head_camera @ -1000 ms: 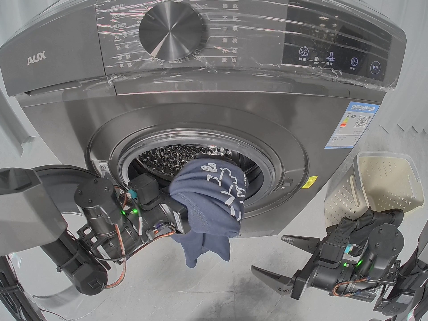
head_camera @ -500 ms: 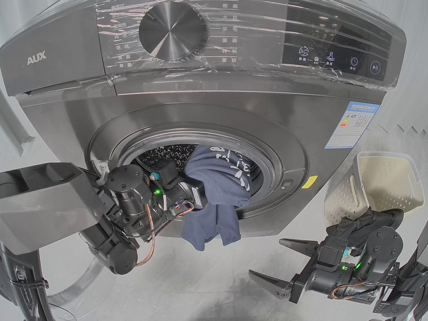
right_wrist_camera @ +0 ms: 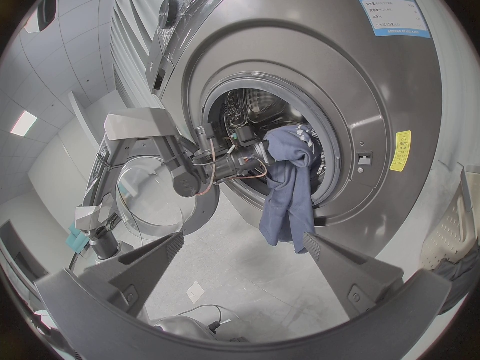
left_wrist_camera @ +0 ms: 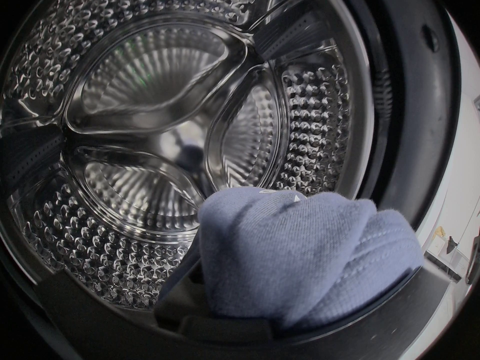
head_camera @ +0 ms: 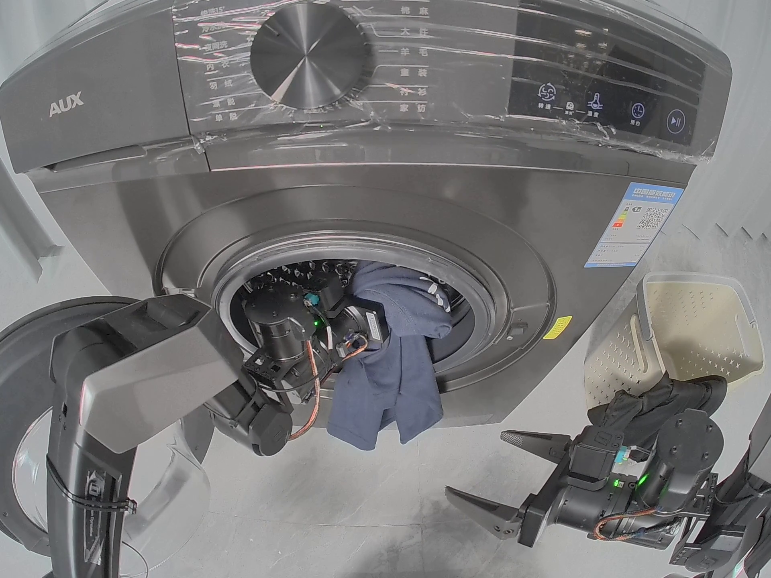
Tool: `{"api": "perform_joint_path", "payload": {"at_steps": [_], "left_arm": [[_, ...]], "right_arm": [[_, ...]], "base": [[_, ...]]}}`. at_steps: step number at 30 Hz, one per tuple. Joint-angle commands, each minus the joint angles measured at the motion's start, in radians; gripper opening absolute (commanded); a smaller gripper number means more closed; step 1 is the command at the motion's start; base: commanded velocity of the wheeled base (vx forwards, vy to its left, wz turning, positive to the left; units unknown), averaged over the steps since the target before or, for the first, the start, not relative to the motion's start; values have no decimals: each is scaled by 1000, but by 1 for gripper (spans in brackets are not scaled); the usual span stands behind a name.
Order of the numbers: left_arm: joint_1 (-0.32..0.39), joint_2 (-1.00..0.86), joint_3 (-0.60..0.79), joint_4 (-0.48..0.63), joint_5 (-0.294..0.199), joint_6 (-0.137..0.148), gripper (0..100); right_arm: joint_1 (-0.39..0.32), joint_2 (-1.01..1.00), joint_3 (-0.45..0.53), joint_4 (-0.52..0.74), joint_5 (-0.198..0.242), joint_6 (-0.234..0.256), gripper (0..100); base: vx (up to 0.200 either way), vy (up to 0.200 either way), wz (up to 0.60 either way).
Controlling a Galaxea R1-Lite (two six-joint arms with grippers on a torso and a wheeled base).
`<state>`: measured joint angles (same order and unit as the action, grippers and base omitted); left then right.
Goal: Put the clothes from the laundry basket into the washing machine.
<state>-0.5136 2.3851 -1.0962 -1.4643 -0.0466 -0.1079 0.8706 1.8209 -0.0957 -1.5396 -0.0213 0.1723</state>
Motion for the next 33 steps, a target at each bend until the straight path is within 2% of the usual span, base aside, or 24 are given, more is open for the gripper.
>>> {"api": "perform_joint_path", "payload": {"at_steps": [1, 8, 10, 11, 12, 14, 15, 17, 19, 20, 21, 24, 28, 33], "left_arm": [[26, 100, -186, 108, 39, -1, 0], [64, 180, -450, 272, 62, -1, 0], [70, 203, -527, 305, 86, -3, 0], [70, 203, -527, 305, 86, -3, 0], [76, 224, -593, 325, 126, -4, 0], [86, 238, -640, 340, 152, -7, 0], [89, 235, -639, 343, 156, -7, 100], [89, 232, -631, 346, 157, -12, 100], [87, 198, -568, 364, 159, -38, 100], [87, 198, -568, 364, 159, -38, 100], [81, 137, -488, 403, 157, -62, 100], [70, 39, -352, 487, 146, -85, 100], [52, -55, -228, 570, 129, -87, 100], [10, -139, -82, 650, 48, -87, 100]], "right_arm": [[2, 11, 1, -1, -2, 1, 100], [8, 12, 1, -1, -2, 1, 100], [8, 15, 1, -1, -2, 1, 100], [8, 15, 1, -1, -2, 1, 100], [8, 15, 1, -1, -2, 1, 100], [8, 17, 1, -1, -2, 1, 100], [8, 17, -1, -1, -2, 1, 100], [8, 18, -1, -1, -2, 1, 100], [8, 18, -1, -1, -2, 1, 100], [8, 18, -1, -1, -2, 1, 100], [8, 18, -1, -2, -2, 1, 100], [14, 18, -1, -2, -2, 1, 100], [22, 18, -1, -1, -2, 1, 100], [24, 18, -1, -2, -3, 1, 100]], "base": [[0, 0, 0], [0, 0, 0], [0, 0, 0], [0, 0, 0], [0, 0, 0], [0, 0, 0], [0, 0, 0], [0, 0, 0], [0, 0, 0], [0, 0, 0], [0, 0, 0], [0, 0, 0], [0, 0, 0], [0, 0, 0]]}}
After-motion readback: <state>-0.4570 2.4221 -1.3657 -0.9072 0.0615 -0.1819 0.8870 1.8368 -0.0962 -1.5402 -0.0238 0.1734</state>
